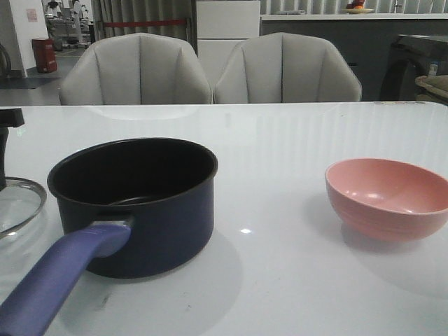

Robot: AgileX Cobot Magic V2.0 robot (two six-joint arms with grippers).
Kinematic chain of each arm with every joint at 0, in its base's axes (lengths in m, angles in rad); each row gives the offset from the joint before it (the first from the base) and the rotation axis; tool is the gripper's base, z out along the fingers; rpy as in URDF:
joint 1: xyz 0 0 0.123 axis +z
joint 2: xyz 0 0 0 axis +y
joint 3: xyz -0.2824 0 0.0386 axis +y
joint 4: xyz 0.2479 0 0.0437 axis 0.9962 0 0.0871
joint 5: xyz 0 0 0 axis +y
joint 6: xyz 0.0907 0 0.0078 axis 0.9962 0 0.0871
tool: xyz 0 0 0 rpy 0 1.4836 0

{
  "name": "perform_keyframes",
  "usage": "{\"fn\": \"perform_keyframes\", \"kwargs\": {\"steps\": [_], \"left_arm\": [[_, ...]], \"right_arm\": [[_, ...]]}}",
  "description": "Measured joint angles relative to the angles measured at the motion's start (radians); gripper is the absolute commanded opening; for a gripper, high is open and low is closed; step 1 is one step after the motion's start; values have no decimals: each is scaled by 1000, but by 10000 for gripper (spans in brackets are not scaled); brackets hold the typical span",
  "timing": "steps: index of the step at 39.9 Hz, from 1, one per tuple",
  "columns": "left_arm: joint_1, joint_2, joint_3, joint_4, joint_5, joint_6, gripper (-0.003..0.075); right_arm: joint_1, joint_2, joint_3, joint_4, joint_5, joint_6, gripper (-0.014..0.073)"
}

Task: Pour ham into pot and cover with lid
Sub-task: 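Lift the glass lid and carry it over the saucepan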

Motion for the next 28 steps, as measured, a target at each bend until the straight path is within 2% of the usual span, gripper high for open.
{"fn": "perform_keyframes", "kwargs": {"steps": [17,28], "left_arm": [[0,-92,-55,-2,14,35,114],[-41,-184,-133,-95,26,86,114]], "right_arm": [[0,0,0,0,0,0,149],[0,0,0,0,0,0,149]]}}
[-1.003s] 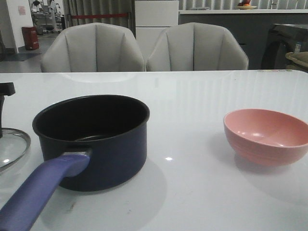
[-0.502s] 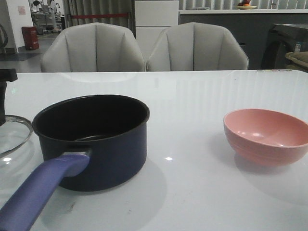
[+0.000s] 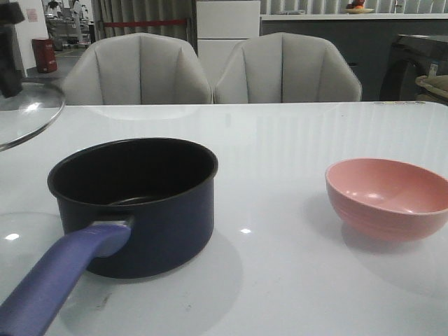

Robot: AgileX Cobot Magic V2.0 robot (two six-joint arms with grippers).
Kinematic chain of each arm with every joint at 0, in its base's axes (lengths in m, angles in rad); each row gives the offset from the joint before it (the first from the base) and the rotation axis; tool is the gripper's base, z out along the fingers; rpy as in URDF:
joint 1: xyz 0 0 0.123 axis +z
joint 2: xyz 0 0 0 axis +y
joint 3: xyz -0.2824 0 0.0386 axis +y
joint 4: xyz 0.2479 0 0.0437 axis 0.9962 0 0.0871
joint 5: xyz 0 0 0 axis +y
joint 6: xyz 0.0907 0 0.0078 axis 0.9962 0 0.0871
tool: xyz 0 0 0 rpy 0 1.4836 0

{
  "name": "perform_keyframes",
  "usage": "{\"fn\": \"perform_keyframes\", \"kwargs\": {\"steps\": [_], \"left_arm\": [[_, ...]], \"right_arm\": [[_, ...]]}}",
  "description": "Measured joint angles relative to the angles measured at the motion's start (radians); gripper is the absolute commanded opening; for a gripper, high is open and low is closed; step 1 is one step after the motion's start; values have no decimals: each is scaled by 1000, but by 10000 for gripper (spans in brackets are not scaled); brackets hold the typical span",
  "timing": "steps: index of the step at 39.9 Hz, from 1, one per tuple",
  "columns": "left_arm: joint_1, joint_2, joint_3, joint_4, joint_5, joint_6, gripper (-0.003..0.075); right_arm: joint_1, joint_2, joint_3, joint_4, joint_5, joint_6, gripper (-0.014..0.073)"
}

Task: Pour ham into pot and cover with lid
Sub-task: 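Lift the glass lid and carry it over the saucepan, then lower the glass lid onto the saucepan and open the left gripper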

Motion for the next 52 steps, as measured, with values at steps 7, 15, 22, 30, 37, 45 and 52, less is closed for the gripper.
{"fn": "perform_keyframes", "kwargs": {"steps": [7,15,22,30,37,45,52], "left_arm": [[-121,-12,-8,-20,8,6,114],[-295,-12,-8,-26,8,32,114],[-408,-12,-8,5,10,50,114],[-465,-12,-8,26,12,61,114],[-472,3,-8,56,12,65,114],[-472,56,-10,72,9,65,115],[-472,76,-13,67,4,65,130]], "right_arm": [[0,0,0,0,0,0,149],[0,0,0,0,0,0,149],[0,0,0,0,0,0,149],[0,0,0,0,0,0,149],[0,0,0,0,0,0,149],[0,0,0,0,0,0,149],[0,0,0,0,0,0,149]]}}
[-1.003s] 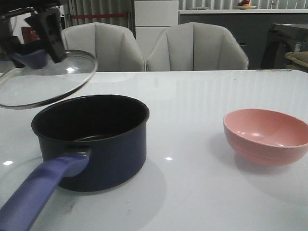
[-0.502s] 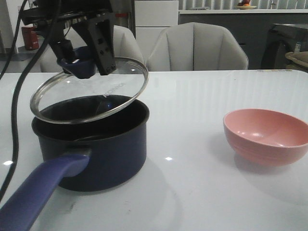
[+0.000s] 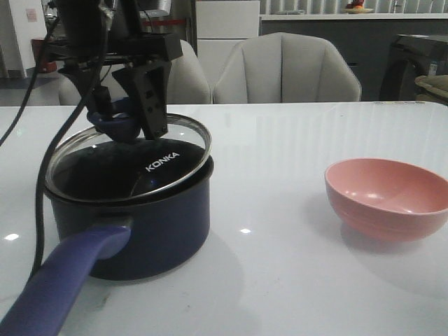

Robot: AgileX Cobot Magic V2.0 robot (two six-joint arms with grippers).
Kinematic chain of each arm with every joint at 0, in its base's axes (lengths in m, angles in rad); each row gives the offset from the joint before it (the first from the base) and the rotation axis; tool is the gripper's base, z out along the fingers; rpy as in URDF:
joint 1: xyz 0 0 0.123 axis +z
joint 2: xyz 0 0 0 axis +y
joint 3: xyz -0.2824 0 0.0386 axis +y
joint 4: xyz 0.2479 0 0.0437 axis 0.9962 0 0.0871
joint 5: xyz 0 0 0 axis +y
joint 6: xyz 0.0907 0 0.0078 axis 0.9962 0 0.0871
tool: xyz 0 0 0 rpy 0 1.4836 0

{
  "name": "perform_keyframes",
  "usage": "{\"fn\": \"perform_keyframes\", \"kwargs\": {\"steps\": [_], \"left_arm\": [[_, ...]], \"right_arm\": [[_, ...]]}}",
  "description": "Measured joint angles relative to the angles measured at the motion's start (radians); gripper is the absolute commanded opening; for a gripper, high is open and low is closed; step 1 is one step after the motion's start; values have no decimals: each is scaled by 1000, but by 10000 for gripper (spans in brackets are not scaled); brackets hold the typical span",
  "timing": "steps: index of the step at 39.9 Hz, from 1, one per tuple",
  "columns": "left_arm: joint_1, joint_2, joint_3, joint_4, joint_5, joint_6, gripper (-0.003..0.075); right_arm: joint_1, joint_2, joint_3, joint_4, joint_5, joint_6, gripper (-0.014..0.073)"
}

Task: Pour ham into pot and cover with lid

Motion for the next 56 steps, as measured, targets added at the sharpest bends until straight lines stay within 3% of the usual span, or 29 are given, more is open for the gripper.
{"fn": "perform_keyframes", "kwargs": {"steps": [11,18,32,44,56], "left_arm": [[0,11,0,-3,-6,0,388],[0,11,0,-3,-6,0,478],[-1,12,0,-13,-6,0,579],[-1,-53,0,-15,-4,0,577],[-1,-271,52,63,4,0,575]], "right_arm": [[0,0,0,0,0,0,149],[0,0,0,0,0,0,149],[0,0,0,0,0,0,149],[0,0,0,0,0,0,149],[0,0,0,0,0,0,149]]}}
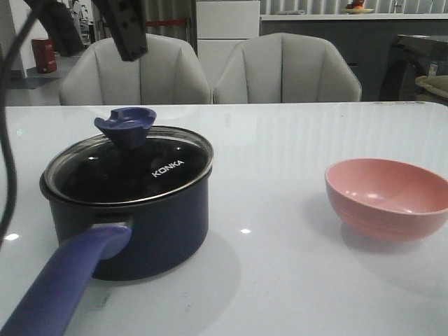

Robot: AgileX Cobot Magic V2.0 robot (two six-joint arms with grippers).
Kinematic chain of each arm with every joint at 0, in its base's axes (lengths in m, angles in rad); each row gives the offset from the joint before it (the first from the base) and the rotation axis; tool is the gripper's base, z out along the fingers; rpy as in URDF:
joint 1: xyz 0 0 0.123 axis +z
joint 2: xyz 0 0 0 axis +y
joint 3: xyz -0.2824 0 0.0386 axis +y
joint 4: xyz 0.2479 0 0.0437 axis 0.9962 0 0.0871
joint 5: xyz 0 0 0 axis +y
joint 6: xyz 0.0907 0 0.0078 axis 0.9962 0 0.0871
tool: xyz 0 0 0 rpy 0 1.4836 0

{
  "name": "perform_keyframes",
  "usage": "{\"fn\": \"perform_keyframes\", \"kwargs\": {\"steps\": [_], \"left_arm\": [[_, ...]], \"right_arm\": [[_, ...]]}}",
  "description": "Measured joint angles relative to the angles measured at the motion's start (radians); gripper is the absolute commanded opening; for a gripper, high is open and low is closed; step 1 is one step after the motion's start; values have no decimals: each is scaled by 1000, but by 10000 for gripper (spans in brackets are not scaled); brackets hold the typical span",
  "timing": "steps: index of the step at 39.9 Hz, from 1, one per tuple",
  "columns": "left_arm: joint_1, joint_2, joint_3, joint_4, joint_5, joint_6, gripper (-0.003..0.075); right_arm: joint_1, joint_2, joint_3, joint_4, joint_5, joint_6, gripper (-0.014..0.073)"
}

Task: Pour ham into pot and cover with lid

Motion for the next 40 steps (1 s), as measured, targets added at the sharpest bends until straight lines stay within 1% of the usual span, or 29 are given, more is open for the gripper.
{"fn": "perform_keyframes", "kwargs": {"steps": [5,11,22,40], "left_arm": [[0,-113,66,35,2,0,575],[0,-283,184,66,-4,0,575],[0,-654,448,96,-178,1,575],[0,-1233,910,127,-409,1,574]], "right_arm": [[0,0,0,0,0,0,149],[0,0,0,0,0,0,149],[0,0,0,0,0,0,149],[0,0,0,0,0,0,149]]}}
